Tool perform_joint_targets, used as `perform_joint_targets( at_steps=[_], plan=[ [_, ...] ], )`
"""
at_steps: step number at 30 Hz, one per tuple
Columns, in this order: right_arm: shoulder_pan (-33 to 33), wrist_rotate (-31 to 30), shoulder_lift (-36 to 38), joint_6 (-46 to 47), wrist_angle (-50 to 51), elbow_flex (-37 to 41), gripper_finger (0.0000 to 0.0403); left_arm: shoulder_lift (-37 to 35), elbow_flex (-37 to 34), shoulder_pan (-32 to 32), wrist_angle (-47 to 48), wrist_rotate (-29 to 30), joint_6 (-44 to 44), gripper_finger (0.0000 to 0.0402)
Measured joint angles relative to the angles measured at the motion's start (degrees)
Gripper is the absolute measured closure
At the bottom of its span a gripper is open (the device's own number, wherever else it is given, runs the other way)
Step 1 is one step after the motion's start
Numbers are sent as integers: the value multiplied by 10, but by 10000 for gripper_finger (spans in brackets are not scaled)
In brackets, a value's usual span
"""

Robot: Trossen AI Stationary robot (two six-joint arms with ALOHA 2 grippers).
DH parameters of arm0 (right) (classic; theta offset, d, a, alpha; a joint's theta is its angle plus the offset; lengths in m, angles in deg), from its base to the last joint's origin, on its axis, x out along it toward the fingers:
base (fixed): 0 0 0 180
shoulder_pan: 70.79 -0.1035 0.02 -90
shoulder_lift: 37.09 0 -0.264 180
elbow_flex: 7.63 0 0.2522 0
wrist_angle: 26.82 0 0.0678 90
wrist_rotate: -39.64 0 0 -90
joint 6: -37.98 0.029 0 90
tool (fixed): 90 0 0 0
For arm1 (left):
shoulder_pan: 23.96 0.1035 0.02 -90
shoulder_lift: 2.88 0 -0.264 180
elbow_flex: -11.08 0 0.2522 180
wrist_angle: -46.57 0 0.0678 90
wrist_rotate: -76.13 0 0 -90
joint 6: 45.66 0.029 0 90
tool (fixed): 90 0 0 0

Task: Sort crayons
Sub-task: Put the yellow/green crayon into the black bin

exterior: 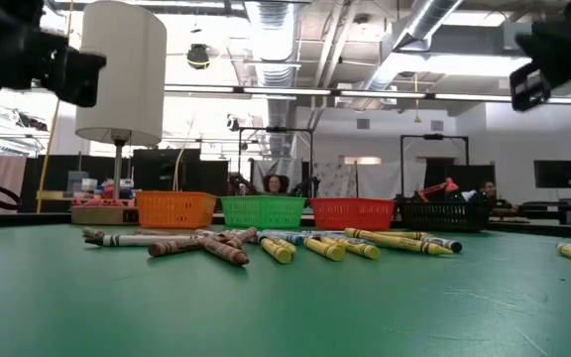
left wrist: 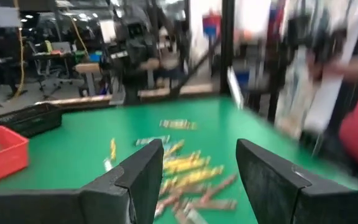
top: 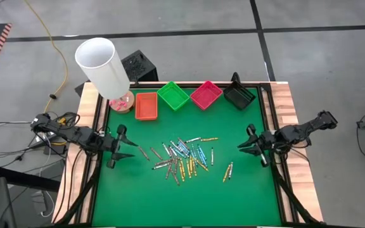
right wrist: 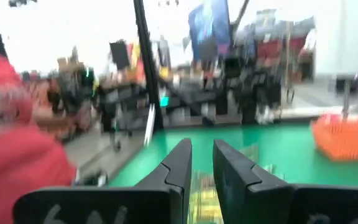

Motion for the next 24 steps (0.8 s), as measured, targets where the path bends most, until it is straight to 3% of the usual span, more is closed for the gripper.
perform_joint_targets(
  at_steps=[8, 11, 20, 24],
  plan=[
    [0, -12, 1, -23, -192, 0, 326, 0, 1, 0, -151, 2, -22, 207],
    [0, -24, 0, -32, -229, -1, 326, 0, 1, 0, -184, 27, -24, 207],
    [0, -35, 0, -104, -252, -1, 326, 0, 1, 0, -233, 21, -32, 207],
    [0, -100, 0, -142, -260, -1, 326, 0, 1, 0, -265, 88, 7, 207]
  ],
)
